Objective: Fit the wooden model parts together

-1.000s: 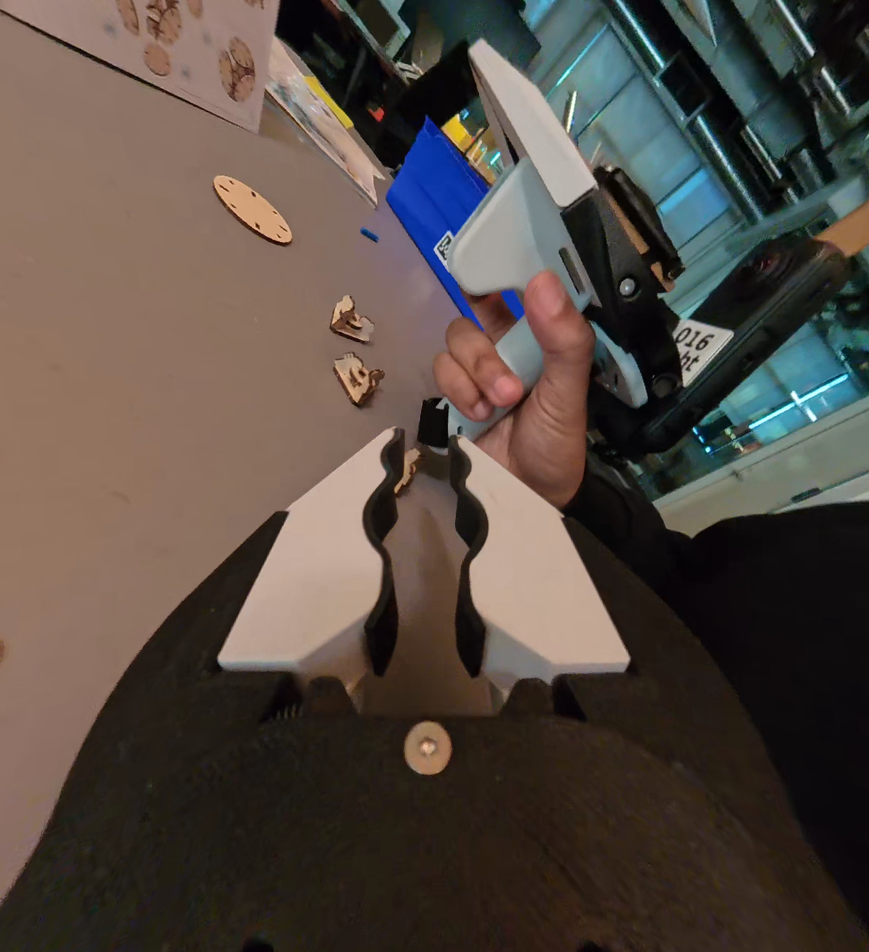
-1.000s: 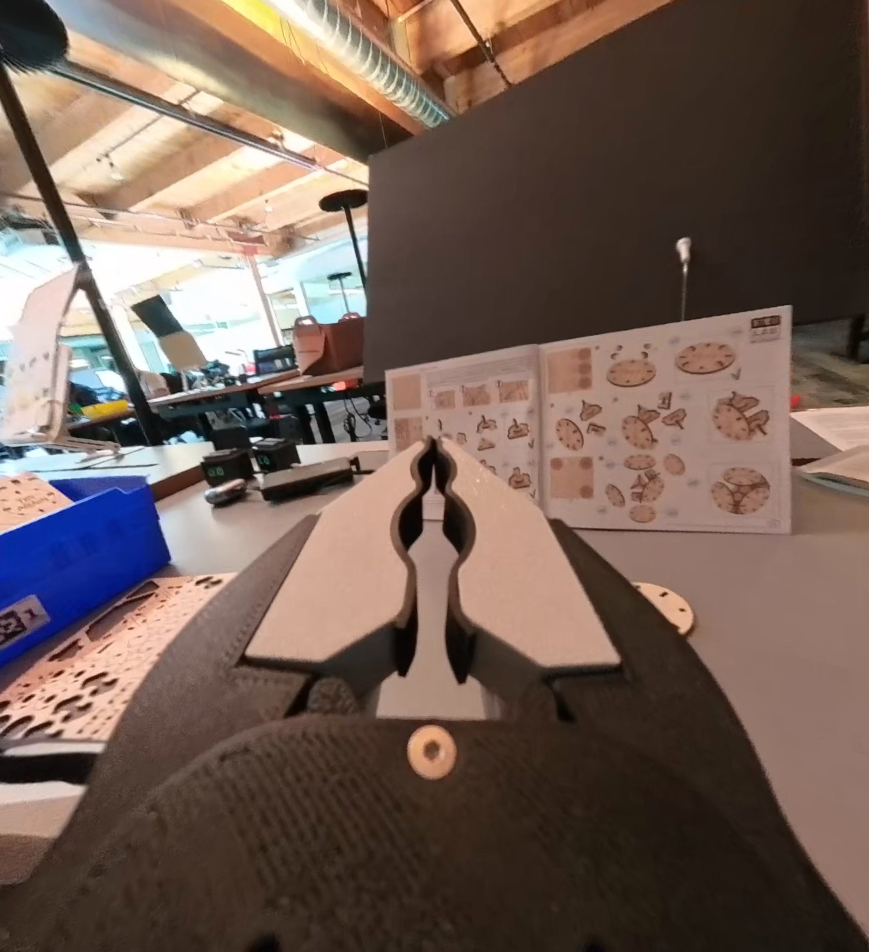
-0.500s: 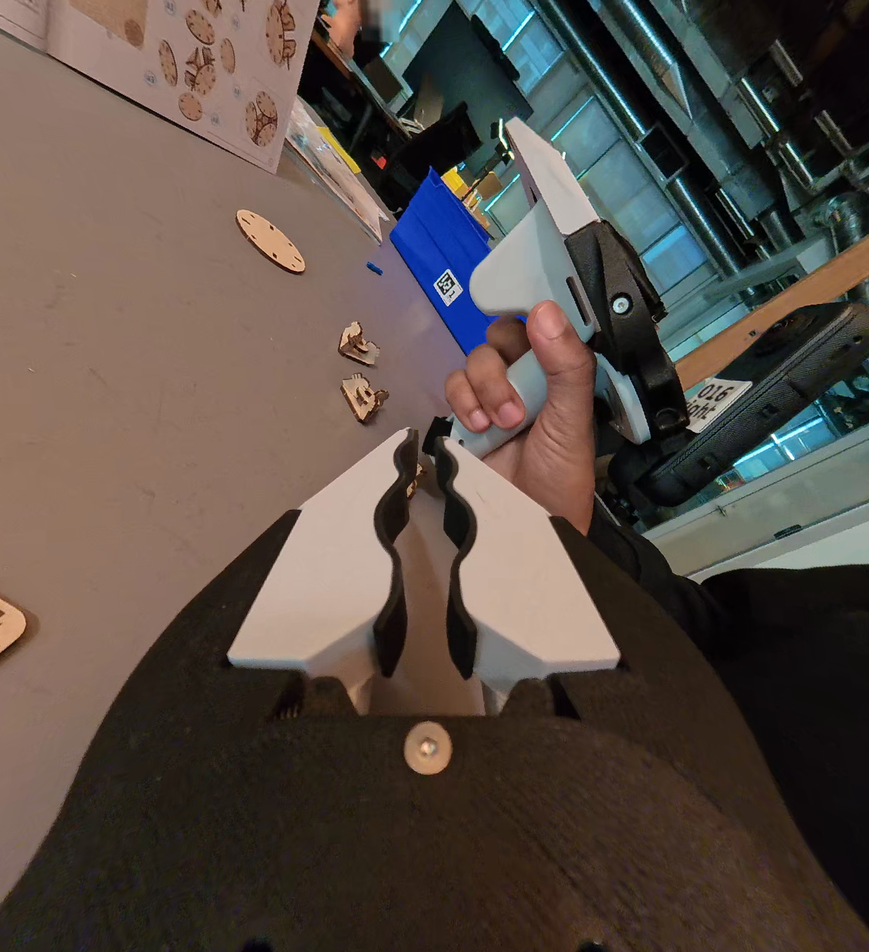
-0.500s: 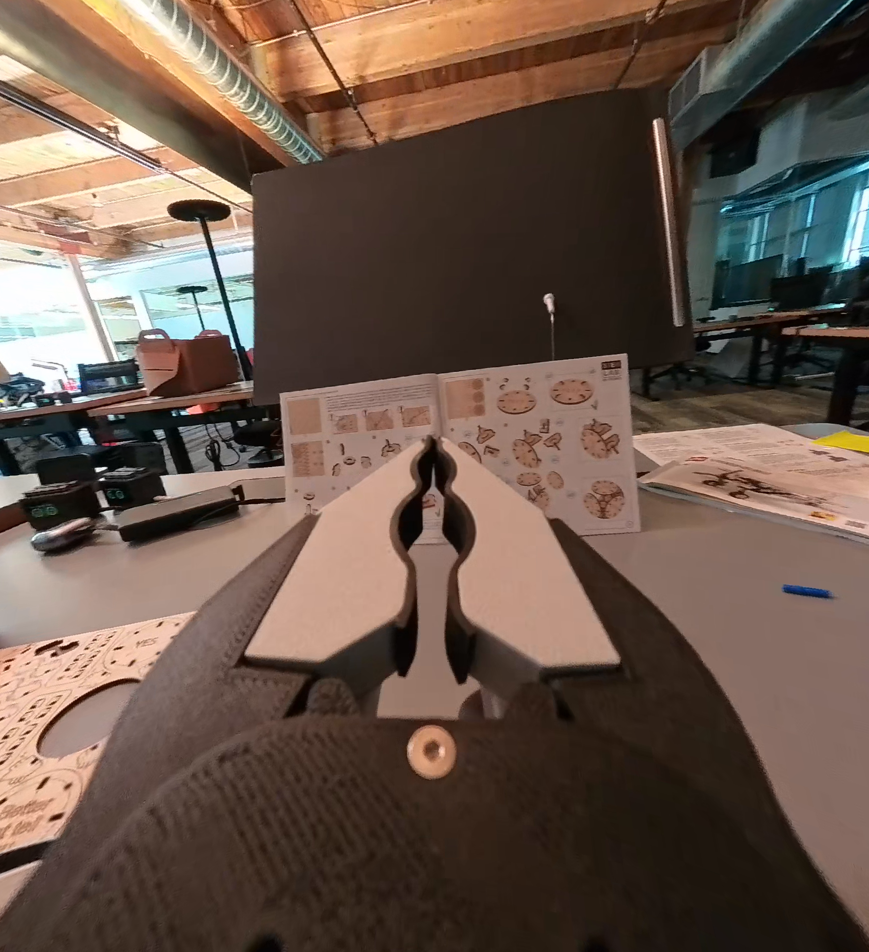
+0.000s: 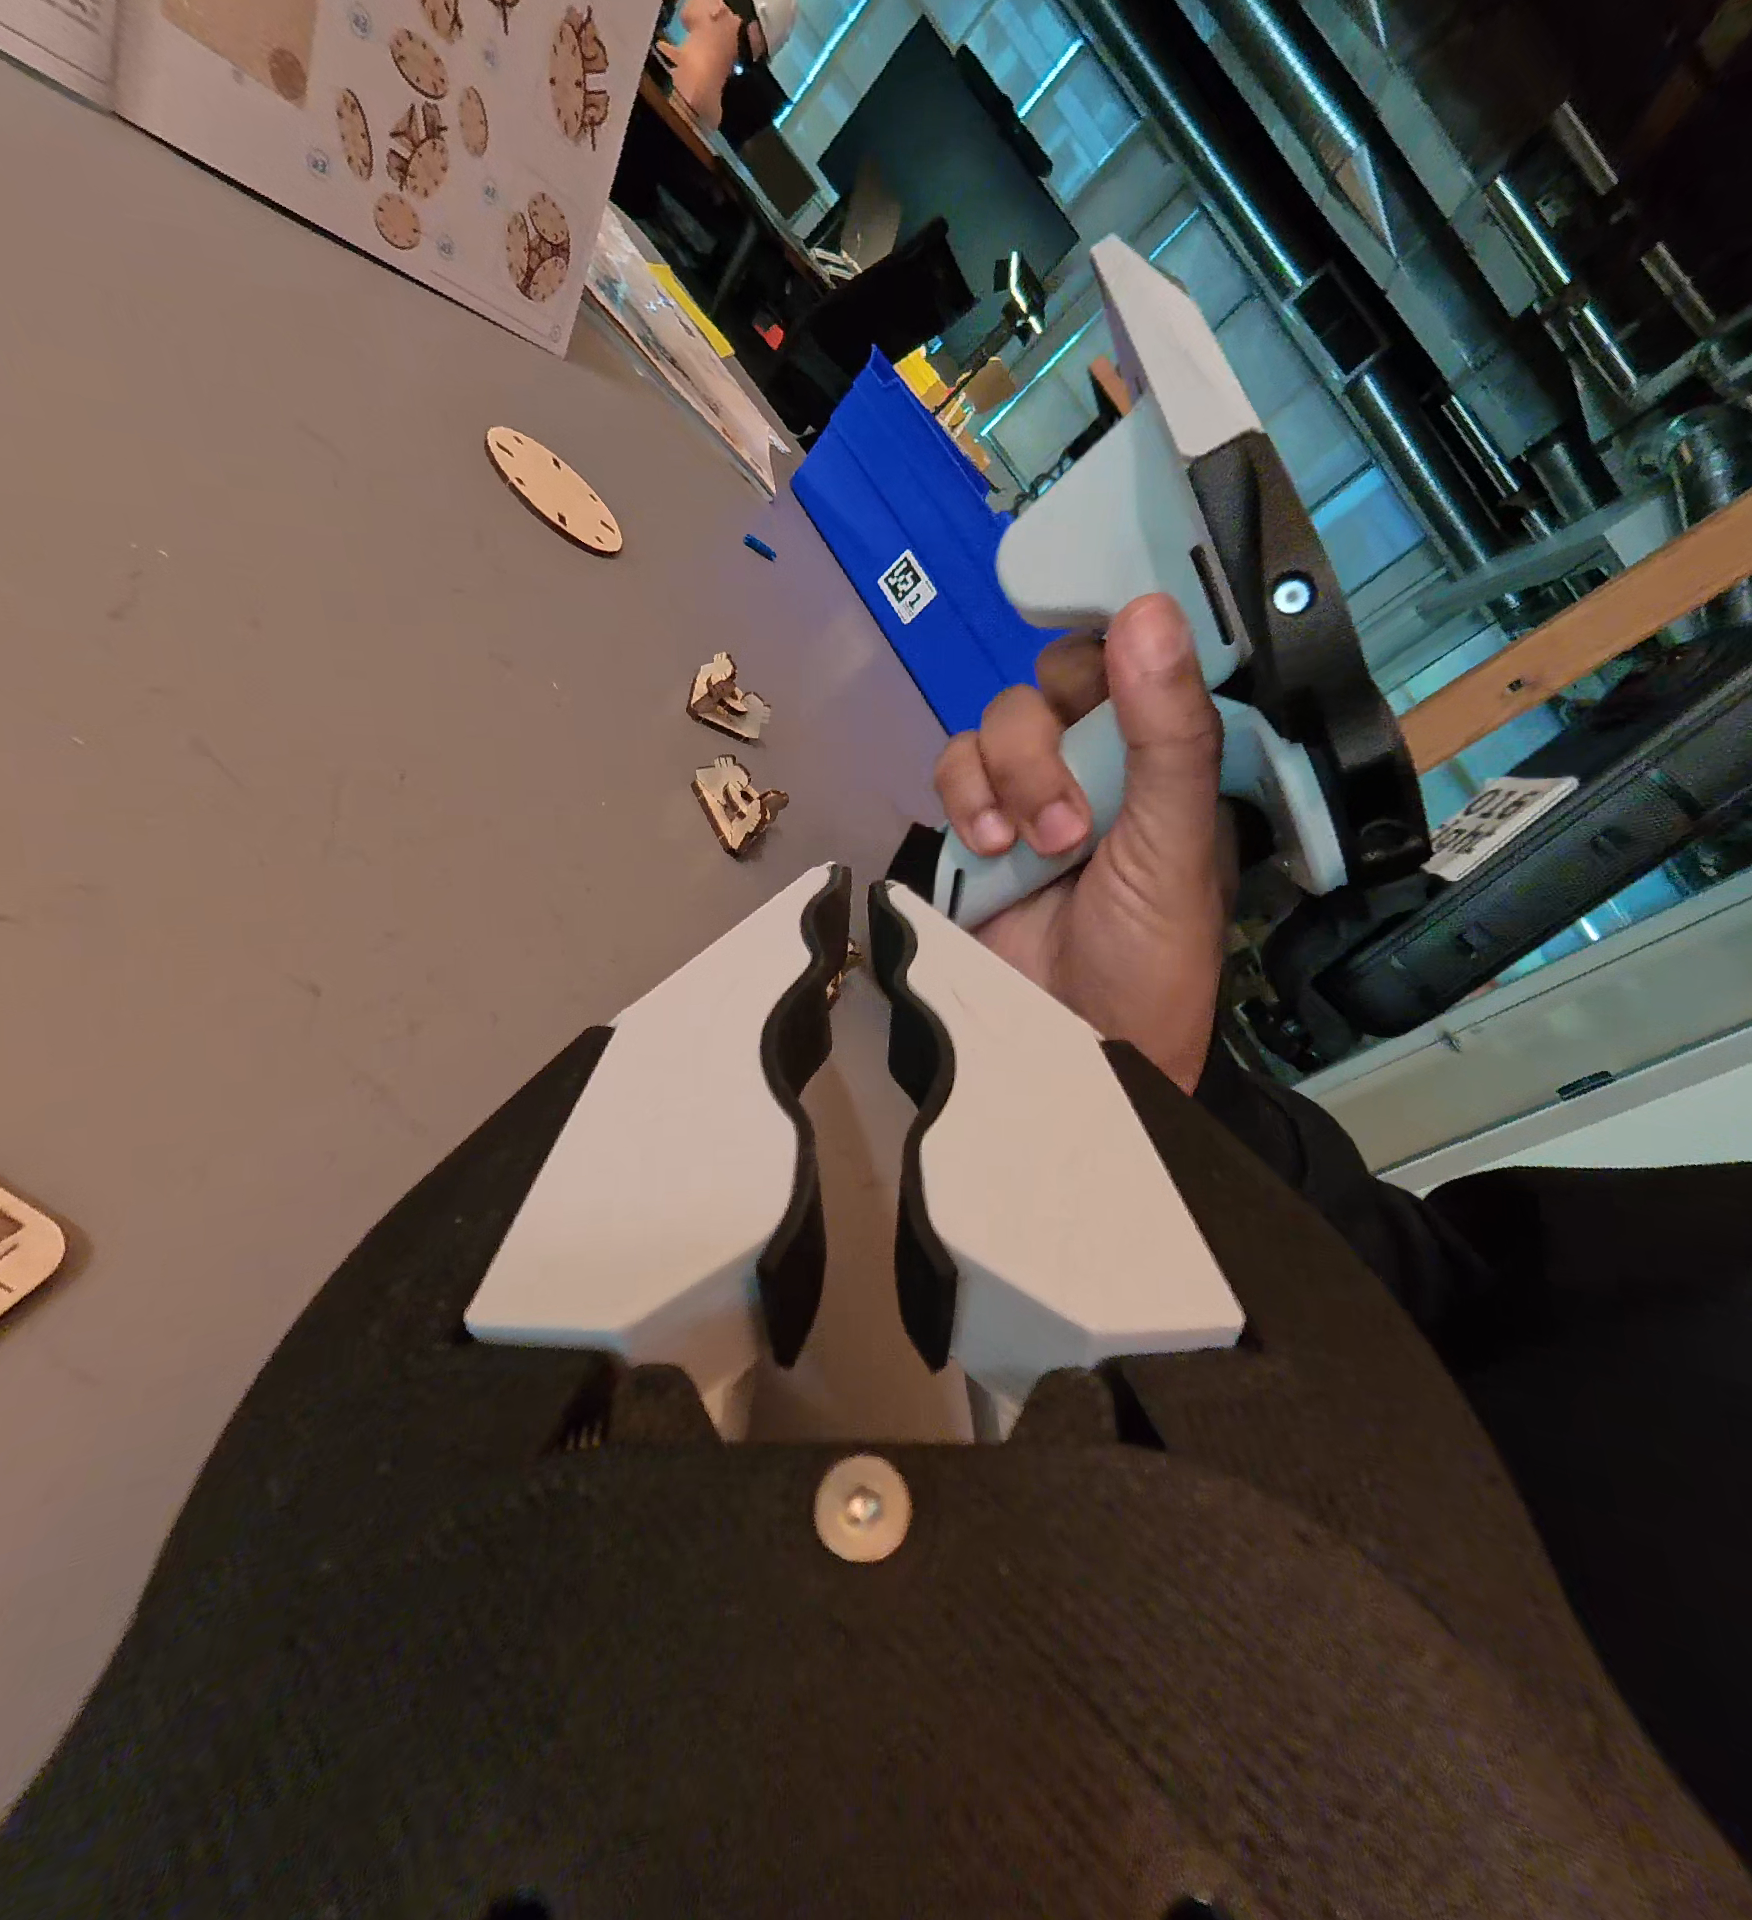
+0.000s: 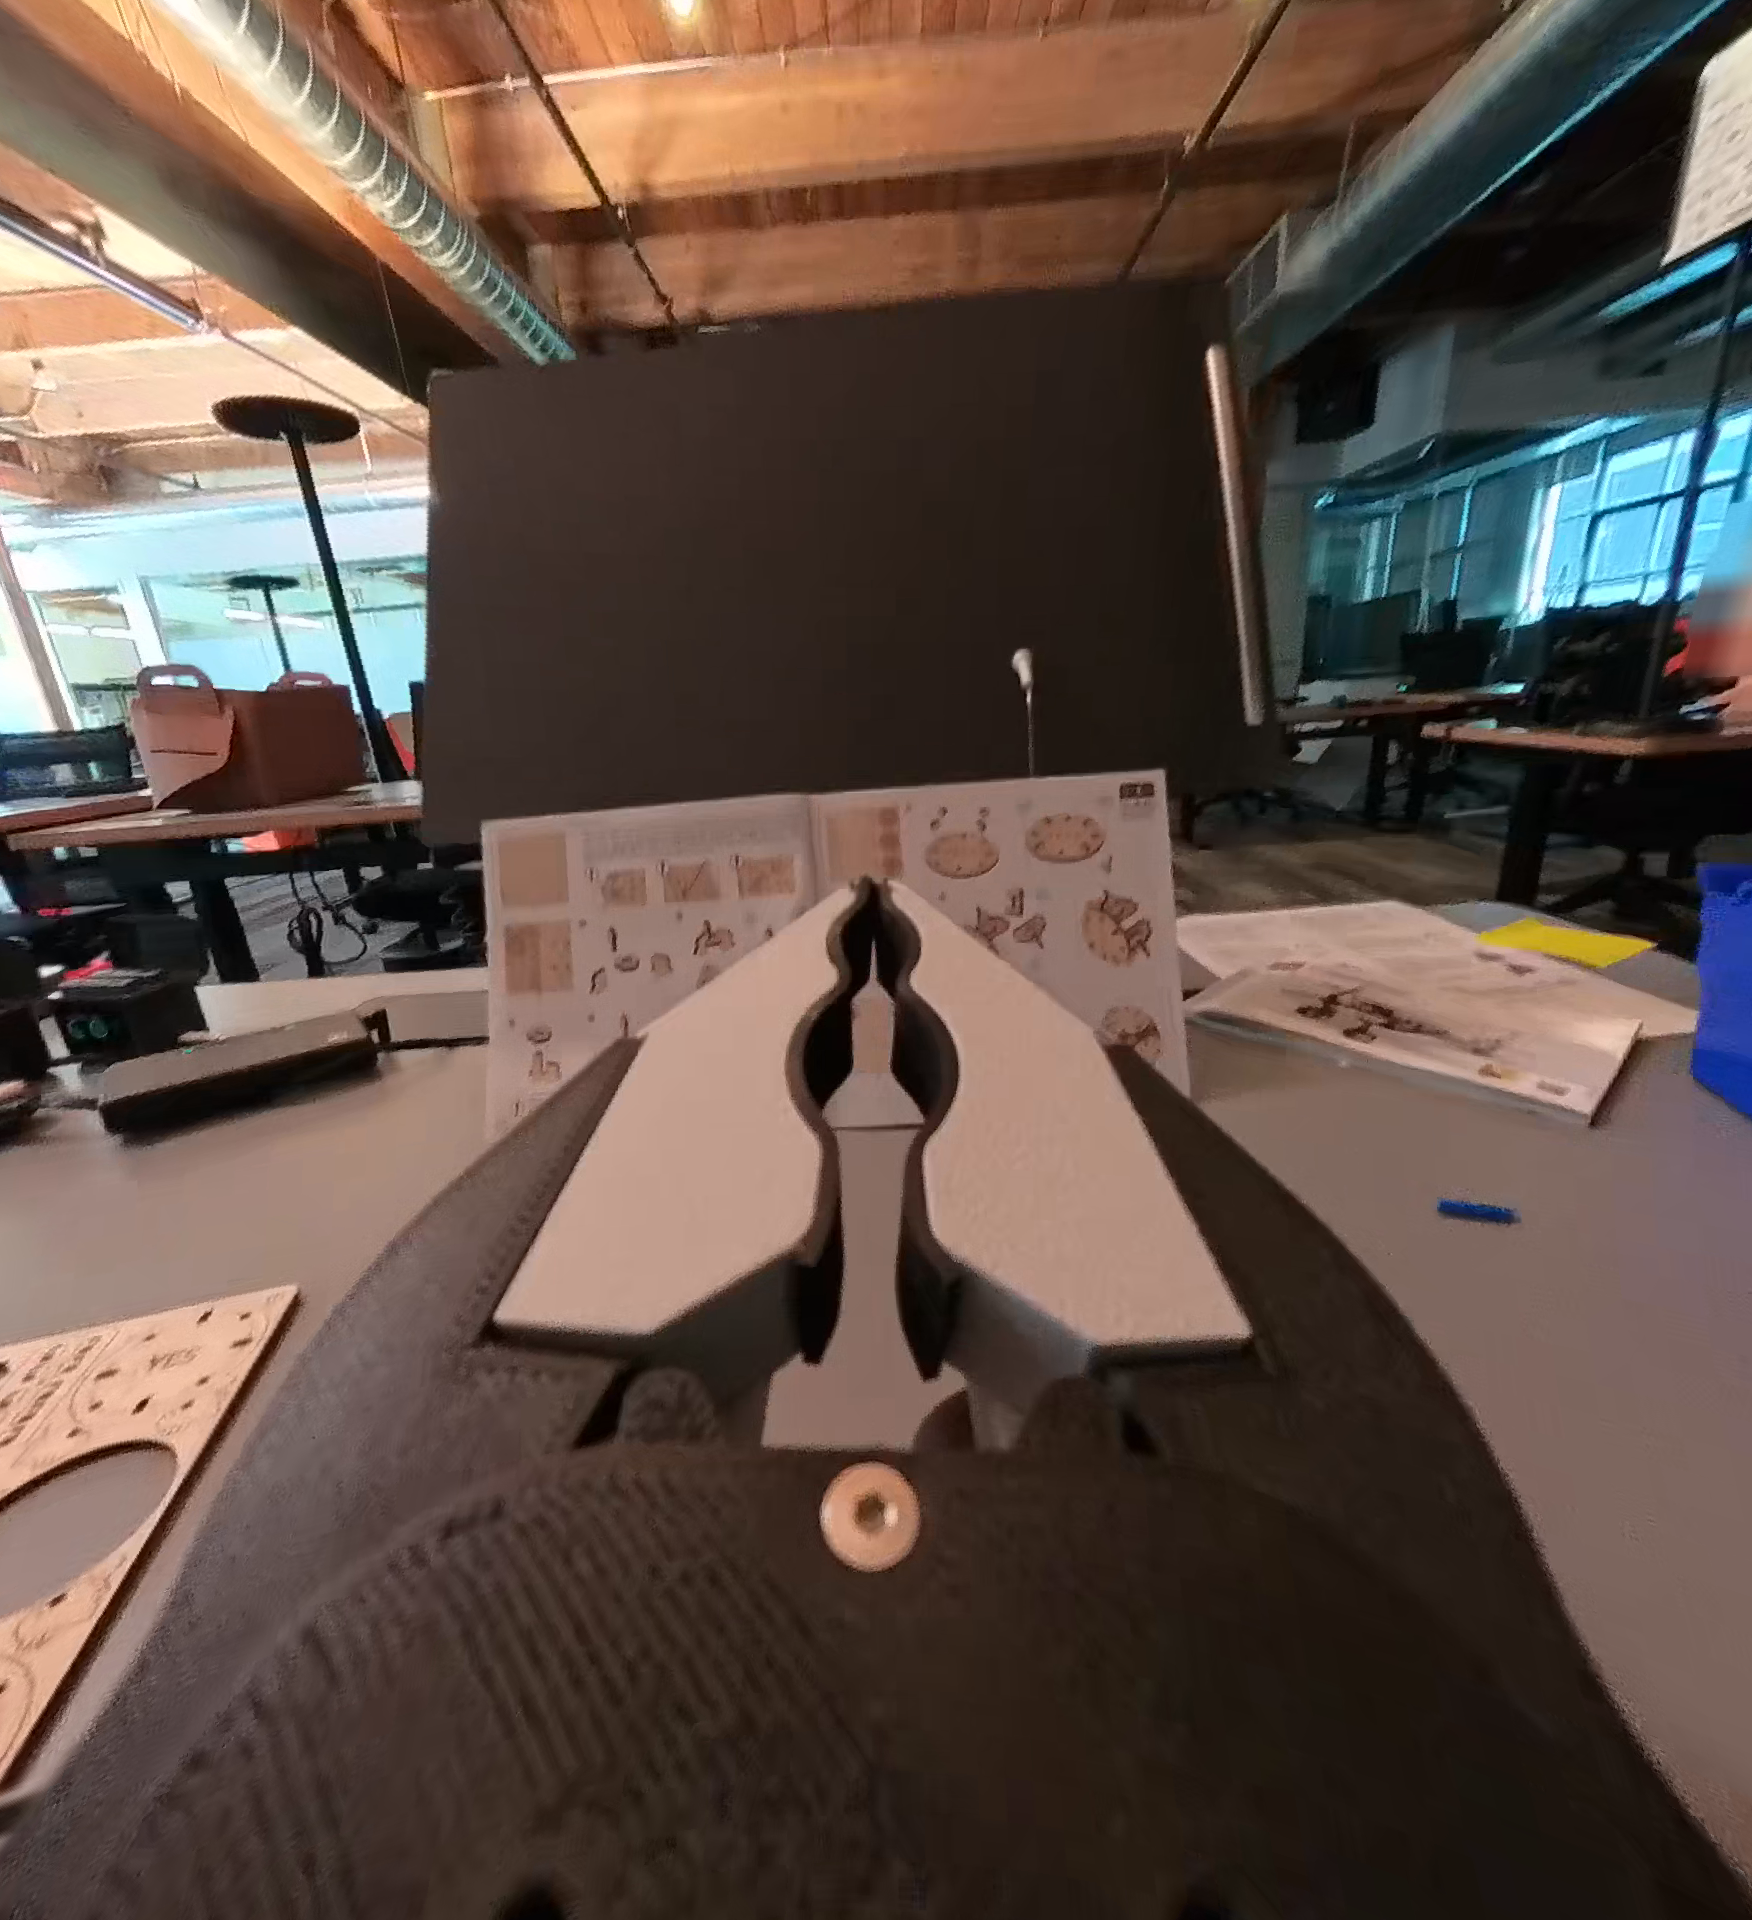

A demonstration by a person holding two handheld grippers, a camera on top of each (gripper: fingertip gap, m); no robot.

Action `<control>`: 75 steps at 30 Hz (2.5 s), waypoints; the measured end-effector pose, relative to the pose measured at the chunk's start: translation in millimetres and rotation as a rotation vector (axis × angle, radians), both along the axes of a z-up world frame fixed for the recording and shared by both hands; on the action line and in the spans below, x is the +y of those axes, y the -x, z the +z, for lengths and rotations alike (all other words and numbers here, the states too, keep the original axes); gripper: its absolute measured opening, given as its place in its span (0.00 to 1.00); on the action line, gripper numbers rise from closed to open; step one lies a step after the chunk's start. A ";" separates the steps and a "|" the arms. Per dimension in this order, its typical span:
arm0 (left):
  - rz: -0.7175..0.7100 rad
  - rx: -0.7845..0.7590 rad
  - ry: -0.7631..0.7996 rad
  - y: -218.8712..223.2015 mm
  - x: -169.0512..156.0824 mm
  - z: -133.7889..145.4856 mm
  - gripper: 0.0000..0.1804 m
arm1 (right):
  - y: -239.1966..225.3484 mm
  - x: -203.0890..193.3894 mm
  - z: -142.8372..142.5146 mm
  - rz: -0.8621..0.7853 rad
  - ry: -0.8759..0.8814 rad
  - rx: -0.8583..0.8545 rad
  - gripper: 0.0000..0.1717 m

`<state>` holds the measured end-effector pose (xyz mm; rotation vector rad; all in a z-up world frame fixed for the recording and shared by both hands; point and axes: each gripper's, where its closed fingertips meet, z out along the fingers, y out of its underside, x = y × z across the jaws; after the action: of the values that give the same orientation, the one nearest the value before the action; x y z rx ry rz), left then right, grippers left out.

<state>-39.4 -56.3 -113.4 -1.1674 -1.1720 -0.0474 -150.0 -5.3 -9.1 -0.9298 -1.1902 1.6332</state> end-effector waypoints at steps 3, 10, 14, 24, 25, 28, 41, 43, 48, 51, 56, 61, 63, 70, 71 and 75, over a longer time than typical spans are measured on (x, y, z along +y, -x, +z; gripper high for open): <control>0.000 -0.001 0.004 0.0 0.4 -0.3 0.00 | 9.8 -17.3 -32.4 0.037 -0.089 -0.113 0.00; 0.006 0.002 0.000 0.0 -0.6 0.4 0.00 | 8.5 -16.5 -20.8 0.022 -0.047 -0.087 0.00; 0.005 -0.002 0.002 0.0 -0.1 -0.2 0.00 | 7.8 -31.1 -33.7 0.047 -0.118 -0.114 0.00; 0.010 0.002 -0.004 -0.3 -1.0 0.7 0.00 | 8.8 -31.6 -35.8 0.061 -0.104 -0.135 0.00; 0.011 0.003 -0.005 -0.3 -1.2 0.8 0.00 | 8.1 -27.6 -32.7 0.057 -0.083 -0.133 0.00; 0.014 0.004 -0.007 -0.3 -1.7 1.1 0.00 | 8.2 -16.4 -15.5 0.050 -0.006 -0.105 0.00; 0.018 0.002 -0.001 -0.1 -1.8 0.6 0.00 | 21.2 -22.2 -41.7 0.078 -0.059 -0.198 0.00; 0.015 -0.001 -0.002 -0.1 -1.4 0.1 0.00 | 20.8 -21.9 -40.8 0.073 -0.062 -0.193 0.00; 0.022 0.005 -0.009 -0.5 -3.1 1.4 0.00 | 18.7 -14.0 -22.8 0.054 -0.010 -0.151 0.00; 0.020 0.003 -0.011 -0.6 -2.9 1.2 0.00 | 16.5 -11.0 -10.6 0.060 -0.044 -0.123 0.00; 0.015 -0.004 -0.019 -0.2 -2.7 0.5 0.00 | -1.8 -24.5 -37.9 0.252 -0.347 -0.216 0.00; 0.014 -0.002 -0.025 -0.3 -3.0 1.0 0.00 | -43.1 -2.0 -123.6 0.477 -0.753 -0.459 0.19; 0.013 -0.003 -0.025 -0.3 -2.8 0.9 0.00 | -53.8 14.1 -141.0 0.518 -0.753 -0.531 0.19; 0.013 -0.003 -0.025 -0.3 -2.8 0.8 0.00 | -90.9 16.2 -152.1 0.785 -0.583 -0.690 0.14; 0.013 -0.003 -0.025 -0.2 -2.8 0.9 0.00 | -91.4 15.4 -154.0 0.789 -0.590 -0.698 0.16; 0.014 -0.002 -0.022 -0.2 -2.7 0.9 0.00 | -92.0 11.6 -162.3 0.796 -0.641 -0.721 0.07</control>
<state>-39.2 -58.9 -112.6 -1.1398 -1.1788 -0.0514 -58.0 6.3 -171.4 -0.6473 -2.6430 1.2928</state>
